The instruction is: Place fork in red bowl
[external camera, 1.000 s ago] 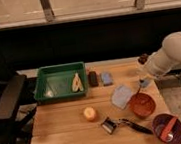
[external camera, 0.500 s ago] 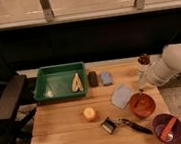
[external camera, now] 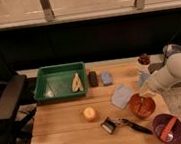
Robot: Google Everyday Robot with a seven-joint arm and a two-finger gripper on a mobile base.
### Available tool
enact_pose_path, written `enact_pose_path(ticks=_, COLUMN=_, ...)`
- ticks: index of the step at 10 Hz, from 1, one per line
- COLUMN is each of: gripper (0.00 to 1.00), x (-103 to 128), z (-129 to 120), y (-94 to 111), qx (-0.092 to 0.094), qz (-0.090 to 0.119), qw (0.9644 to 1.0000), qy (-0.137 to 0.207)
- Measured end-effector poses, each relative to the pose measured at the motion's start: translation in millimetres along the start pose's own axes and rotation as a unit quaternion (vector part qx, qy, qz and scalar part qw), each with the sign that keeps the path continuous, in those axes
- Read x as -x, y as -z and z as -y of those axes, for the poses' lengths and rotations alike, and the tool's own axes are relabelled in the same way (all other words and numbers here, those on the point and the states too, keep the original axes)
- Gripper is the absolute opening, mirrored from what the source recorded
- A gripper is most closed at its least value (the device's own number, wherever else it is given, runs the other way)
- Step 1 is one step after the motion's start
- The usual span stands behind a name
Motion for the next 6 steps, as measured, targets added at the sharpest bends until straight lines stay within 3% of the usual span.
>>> enact_pose_path(ticks=2, gripper=0.25, x=-4.5, z=-5.1, y=-4.8, qx=0.012, qz=0.006, qw=0.9998, qy=-0.011)
enact_pose_path(ticks=6, gripper=0.59, x=-6.6, z=-3.1, y=-7.5, qx=0.017, qz=0.016, qw=0.9995, qy=-0.021)
